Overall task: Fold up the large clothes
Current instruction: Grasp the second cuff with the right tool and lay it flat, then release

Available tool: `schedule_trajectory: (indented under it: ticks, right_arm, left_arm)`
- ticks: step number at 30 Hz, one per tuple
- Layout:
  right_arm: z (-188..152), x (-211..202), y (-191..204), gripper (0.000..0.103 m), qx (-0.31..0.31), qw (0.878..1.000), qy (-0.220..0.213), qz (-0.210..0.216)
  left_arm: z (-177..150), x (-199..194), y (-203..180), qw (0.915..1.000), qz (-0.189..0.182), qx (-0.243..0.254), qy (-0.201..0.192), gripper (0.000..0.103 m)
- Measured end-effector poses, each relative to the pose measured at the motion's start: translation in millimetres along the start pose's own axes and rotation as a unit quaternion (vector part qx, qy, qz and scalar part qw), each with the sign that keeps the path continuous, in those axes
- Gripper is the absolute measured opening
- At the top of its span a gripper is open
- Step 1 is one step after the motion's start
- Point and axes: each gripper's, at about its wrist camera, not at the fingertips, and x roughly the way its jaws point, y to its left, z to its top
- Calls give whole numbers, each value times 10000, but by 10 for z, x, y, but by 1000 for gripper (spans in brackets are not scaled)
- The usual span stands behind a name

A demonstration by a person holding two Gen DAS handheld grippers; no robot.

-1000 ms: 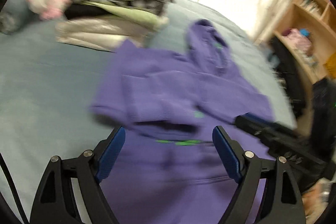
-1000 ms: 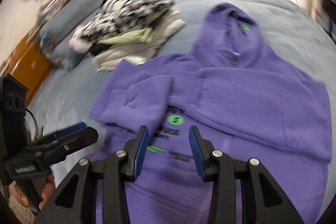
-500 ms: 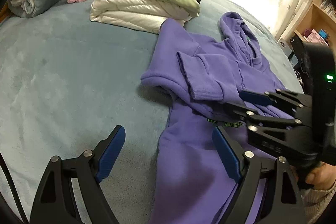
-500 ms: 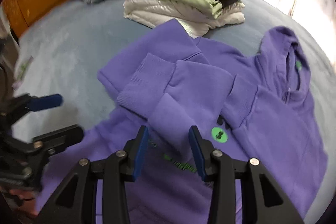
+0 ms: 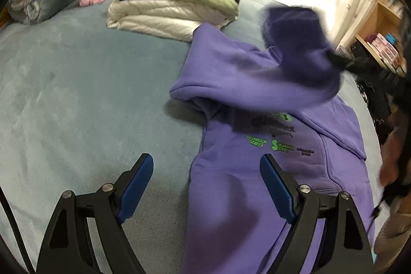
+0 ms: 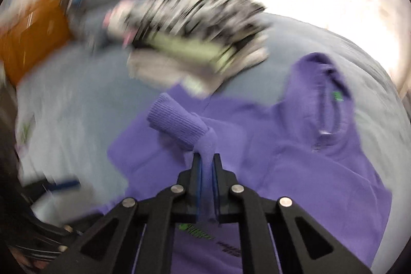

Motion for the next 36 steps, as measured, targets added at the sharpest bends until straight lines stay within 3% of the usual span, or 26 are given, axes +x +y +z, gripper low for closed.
schedule_trajectory:
  ticks: [2, 4, 5, 6, 8, 11, 18, 26, 32, 34, 35, 36]
  right_arm:
    - [-36, -236, -375, 7, 622, 9977, -230, -150]
    - [-178, -343, -738, 9, 1163, 9924, -170, -376]
    - [-276, -334, -908, 15, 1396, 9893, 36, -432]
    - [-386, -284, -1076, 30, 1612, 9854, 340, -422]
    - [-635, -197, -1369, 42, 2023, 9747, 852, -428]
    - [-913, -179, -1694, 42, 2467, 9608, 1216, -357]
    - [-876, -63, -2149, 49, 3013, 9480, 1022, -48]
    - [-875, 502, -2627, 49, 3363, 9346, 1153, -109]
    - [-903, 593, -2698, 53, 3457, 9346, 832, 113]
    - [-898, 593, -2682, 53, 3325, 9401, 740, 129]
    - [-888, 585, -2648, 44, 3174, 9456, 706, 118]
    - [-875, 587, -2620, 15, 3080, 9486, 710, 133]
  left_arm:
    - [-11, -24, -54, 9999, -6, 119, -53, 84]
    - [-18, -16, -103, 9998, -46, 202, -43, 84]
    - [-19, 0, -124, 9997, -68, 225, -13, 84]
    - [-19, 19, -150, 9996, -97, 249, 31, 84]
    - [-5, 57, -196, 9994, -155, 292, 117, 84]
    - [70, 134, -243, 9985, -316, 339, 277, 84]
    - [553, 412, -262, 9953, -765, 363, 467, 84]
    - [1038, 1173, -77, 9940, -450, -20, 992, 84]
    - [1099, 1550, -48, 9932, -324, -213, 1096, 84]
    - [1108, 1574, -59, 9938, -292, -254, 1040, 84]
    - [1130, 1579, -68, 9939, -288, -312, 1022, 84]
    - [1146, 1578, -72, 9939, -314, -354, 992, 84]
